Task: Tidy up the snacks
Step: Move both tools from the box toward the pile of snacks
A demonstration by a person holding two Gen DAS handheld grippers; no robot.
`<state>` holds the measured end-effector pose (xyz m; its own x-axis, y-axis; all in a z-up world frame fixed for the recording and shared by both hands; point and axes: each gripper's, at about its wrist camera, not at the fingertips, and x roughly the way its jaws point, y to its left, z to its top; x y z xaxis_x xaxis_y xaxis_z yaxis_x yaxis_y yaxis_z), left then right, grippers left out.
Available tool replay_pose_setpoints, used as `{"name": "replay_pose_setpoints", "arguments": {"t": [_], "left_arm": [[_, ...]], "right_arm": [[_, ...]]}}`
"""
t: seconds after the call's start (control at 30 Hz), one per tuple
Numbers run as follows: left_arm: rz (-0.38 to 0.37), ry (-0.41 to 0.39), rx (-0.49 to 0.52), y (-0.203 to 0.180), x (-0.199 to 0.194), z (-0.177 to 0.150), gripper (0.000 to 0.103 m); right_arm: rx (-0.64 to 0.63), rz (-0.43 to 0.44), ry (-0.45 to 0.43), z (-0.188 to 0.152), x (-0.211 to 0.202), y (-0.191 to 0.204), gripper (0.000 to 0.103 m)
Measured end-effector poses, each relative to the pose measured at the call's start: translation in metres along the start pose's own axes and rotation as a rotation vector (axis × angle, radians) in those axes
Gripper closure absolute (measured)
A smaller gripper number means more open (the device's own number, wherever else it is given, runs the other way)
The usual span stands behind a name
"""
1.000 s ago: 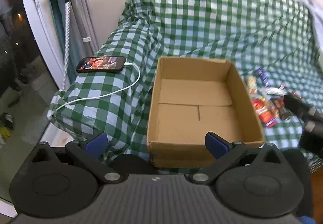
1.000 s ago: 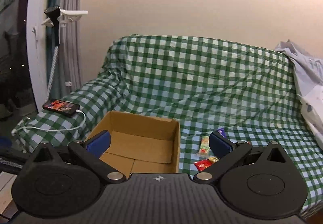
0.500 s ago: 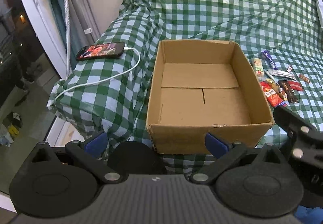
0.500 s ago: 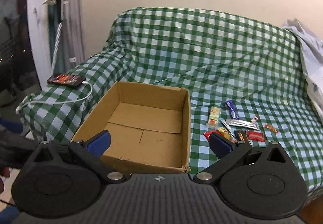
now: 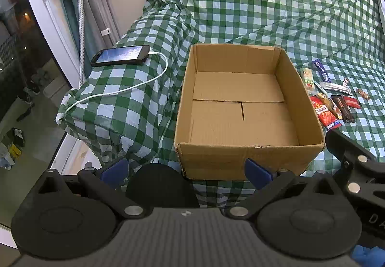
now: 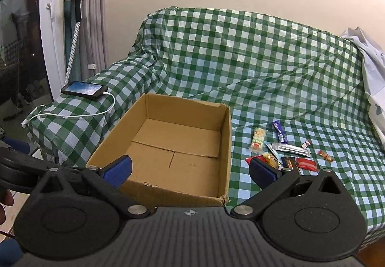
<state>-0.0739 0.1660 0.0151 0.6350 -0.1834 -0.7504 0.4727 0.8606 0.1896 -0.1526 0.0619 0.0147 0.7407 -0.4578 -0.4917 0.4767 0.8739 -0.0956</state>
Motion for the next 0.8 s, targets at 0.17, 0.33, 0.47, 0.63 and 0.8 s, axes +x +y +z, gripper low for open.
{"name": "replay_pose_setpoints", "arguments": {"t": [0.17,0.33,0.47,0.63,0.8], "left_arm": [[-0.003,0.012,0.0,-0.001,0.001,-0.001,0.0],[-0.006,0.026,0.0,-0.001,0.003,-0.001,0.0],[-0.005,0.04,0.005,-0.003,0.006,-0.001,0.0],[-0.003,0.054,0.011,-0.004,0.011,0.0,0.0],[-0.002,0.074,0.029,-0.008,0.017,0.003,0.0]], "right_arm": [[0.0,0.001,0.002,-0.001,0.0,0.0,0.0],[0.007,0.006,0.01,-0.007,0.002,-0.003,0.0],[0.009,0.009,0.015,-0.007,0.003,-0.004,0.0],[0.021,0.017,0.029,-0.006,0.007,-0.007,0.0],[0.053,0.016,0.04,-0.003,0.012,-0.017,0.0]]}}
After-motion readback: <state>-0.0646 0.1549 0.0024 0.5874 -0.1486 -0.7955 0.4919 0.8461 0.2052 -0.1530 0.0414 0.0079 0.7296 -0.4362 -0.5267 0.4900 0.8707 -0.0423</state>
